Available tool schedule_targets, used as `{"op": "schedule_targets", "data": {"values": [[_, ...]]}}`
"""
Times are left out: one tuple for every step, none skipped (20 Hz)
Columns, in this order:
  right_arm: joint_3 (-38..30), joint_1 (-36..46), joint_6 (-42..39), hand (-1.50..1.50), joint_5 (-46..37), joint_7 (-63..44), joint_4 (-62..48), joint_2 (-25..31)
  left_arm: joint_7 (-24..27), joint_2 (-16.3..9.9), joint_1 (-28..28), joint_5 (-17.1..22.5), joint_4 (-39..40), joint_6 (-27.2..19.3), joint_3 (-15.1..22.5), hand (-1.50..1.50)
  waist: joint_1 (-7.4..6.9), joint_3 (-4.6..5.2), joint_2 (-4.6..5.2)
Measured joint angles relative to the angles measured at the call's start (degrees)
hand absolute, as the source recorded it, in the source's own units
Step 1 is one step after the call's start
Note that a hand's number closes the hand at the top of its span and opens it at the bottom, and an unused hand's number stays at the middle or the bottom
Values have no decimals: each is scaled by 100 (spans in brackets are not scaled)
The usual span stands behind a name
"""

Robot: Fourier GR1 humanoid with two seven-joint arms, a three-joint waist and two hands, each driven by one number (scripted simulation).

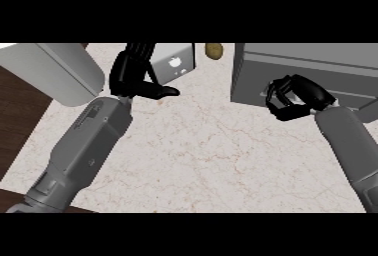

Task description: Pick up the cup, place it into the drawer and close the drawer

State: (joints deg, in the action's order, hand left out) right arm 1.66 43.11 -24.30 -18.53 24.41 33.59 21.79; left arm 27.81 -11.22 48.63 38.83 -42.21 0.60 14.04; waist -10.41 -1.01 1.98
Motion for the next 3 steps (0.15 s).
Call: {"op": "schedule_targets", "data": {"values": [[-12, -15, -67, 150, 36, -4, 26, 21, 4, -35, -21, 2, -11, 34, -5, -150, -13, -4, 8], [-18, -32, -122, 150, 63, -1, 53, 42, 4, -41, -39, 7, -26, 53, -5, -150, -27, -9, 14], [-24, -49, -160, 150, 87, 0, 78, 57, 2, -48, -64, 10, -38, 78, 0, -150, -38, -12, 18]]}}
